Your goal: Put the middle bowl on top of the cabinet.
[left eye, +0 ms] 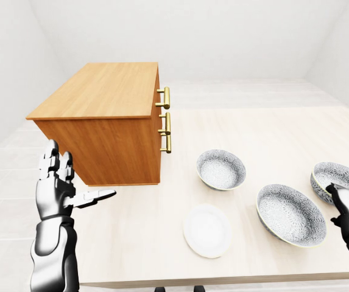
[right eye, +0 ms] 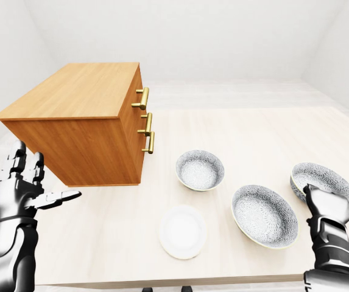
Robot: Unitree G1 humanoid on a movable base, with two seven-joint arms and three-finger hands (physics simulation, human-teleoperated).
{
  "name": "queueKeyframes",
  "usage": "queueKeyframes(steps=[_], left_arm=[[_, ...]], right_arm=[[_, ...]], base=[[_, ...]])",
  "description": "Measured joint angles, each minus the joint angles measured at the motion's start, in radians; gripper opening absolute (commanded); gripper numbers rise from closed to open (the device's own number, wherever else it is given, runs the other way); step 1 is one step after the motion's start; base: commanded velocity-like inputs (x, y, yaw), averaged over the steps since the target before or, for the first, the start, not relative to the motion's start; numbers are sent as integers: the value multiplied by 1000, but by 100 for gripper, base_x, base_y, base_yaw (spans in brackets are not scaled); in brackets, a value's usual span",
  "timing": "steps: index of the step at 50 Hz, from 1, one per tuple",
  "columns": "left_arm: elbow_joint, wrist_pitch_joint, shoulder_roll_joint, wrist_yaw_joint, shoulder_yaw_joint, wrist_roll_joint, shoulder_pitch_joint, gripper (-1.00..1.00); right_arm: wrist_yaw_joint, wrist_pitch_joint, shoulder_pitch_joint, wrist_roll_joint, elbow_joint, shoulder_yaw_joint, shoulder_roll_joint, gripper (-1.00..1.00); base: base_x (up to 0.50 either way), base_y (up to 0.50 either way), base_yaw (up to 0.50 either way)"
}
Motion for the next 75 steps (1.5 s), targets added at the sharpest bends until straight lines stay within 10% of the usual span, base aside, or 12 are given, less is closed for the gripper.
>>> queueKeyframes(steps=[22, 24, 26, 75], left_arm=[[23, 0, 6, 12, -5, 8, -11, 100], [23, 0, 7, 12, -5, 8, -11, 100], [24, 0, 7, 13, -5, 8, -12, 100], [37, 0, 39, 13, 41, -19, -29, 100]], right_arm=[[-3, 0, -15, 11, 16, -4, 22, 14], [-3, 0, -16, 12, 17, -5, 24, -18], [-5, 0, -18, 11, 17, -6, 23, -100], [89, 0, -72, 93, -56, -9, -46, -100]], base=[[0, 0, 0], [0, 0, 0], [0, 0, 0], [0, 0, 0]])
